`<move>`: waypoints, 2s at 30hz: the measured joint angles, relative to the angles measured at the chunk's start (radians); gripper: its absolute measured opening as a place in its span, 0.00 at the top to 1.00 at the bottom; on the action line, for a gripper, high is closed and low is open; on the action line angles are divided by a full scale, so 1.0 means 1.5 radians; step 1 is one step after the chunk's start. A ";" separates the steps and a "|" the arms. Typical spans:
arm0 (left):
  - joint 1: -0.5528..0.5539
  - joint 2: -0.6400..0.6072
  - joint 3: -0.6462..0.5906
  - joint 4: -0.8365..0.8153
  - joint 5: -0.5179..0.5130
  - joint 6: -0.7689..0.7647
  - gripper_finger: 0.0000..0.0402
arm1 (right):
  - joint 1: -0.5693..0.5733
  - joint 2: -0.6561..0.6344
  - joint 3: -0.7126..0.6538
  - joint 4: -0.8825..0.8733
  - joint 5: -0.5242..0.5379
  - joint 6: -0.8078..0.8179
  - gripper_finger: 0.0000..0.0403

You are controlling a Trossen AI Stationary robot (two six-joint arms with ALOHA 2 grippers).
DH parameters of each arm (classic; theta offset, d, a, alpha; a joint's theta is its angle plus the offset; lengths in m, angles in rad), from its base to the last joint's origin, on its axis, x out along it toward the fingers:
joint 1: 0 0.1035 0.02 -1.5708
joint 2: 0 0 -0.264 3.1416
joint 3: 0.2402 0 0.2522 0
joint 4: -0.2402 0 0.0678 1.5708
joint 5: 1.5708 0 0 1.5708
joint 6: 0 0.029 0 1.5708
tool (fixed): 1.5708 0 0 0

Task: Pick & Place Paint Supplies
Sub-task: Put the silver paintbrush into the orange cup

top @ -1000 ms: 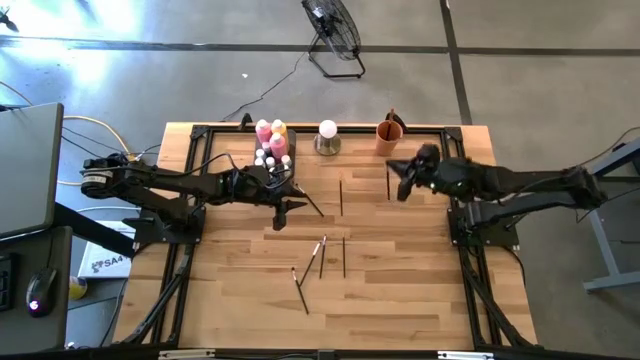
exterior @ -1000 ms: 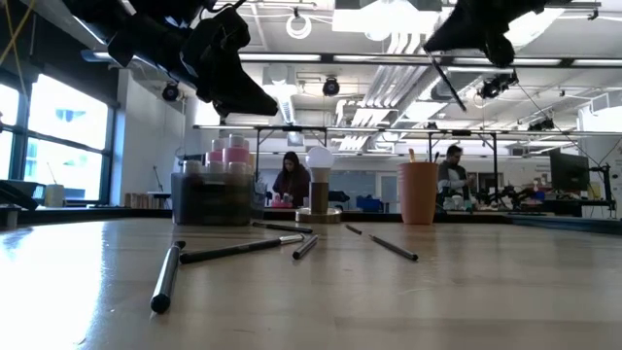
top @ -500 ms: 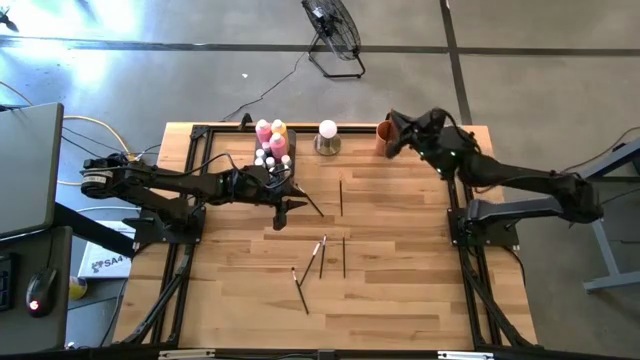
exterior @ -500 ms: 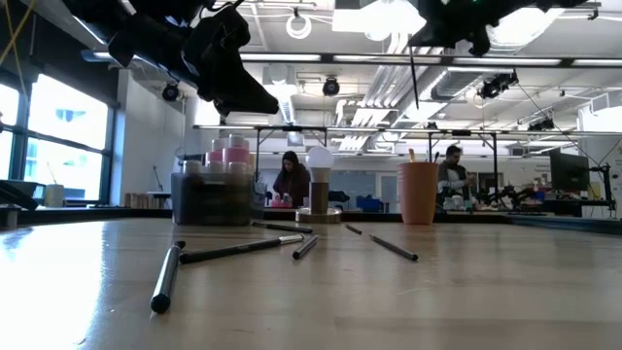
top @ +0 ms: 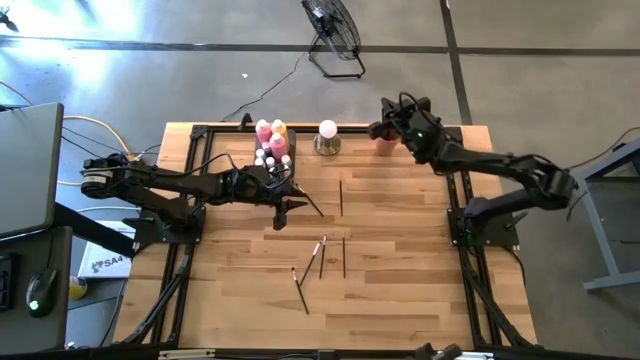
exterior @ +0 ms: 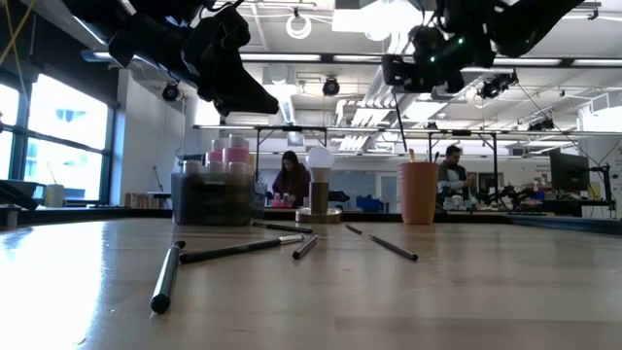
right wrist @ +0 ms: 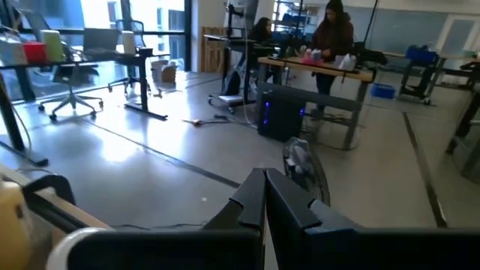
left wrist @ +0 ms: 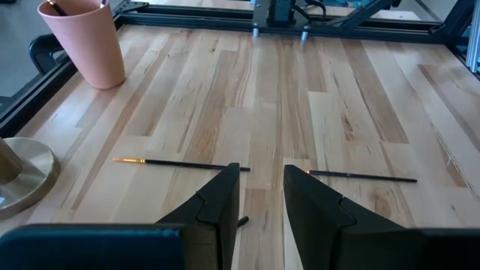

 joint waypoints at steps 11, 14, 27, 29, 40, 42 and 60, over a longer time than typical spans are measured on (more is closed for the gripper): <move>0.000 0.000 0.000 -0.001 0.000 0.001 0.74 | -0.026 0.089 0.000 0.022 0.007 -0.051 0.99; 0.000 0.000 0.000 0.000 0.000 0.001 0.74 | -0.030 0.106 0.000 0.021 0.007 -0.064 0.99; 0.000 0.000 0.000 -0.001 0.000 0.000 0.74 | -0.038 0.156 0.000 0.008 0.022 -0.067 0.99; 0.000 0.000 0.000 -0.001 0.000 0.000 0.74 | -0.040 0.156 0.000 0.001 0.022 -0.068 0.99; 0.000 0.000 0.000 -0.001 0.000 0.000 0.74 | -0.042 0.156 0.000 -0.025 0.008 -0.070 0.99; 0.000 0.000 0.000 -0.001 0.000 0.000 0.74 | -0.042 0.156 0.000 -0.031 -0.009 -0.070 0.99; 0.000 0.000 0.000 -0.003 0.000 0.000 0.74 | -0.002 0.111 0.000 0.002 0.005 -0.141 0.68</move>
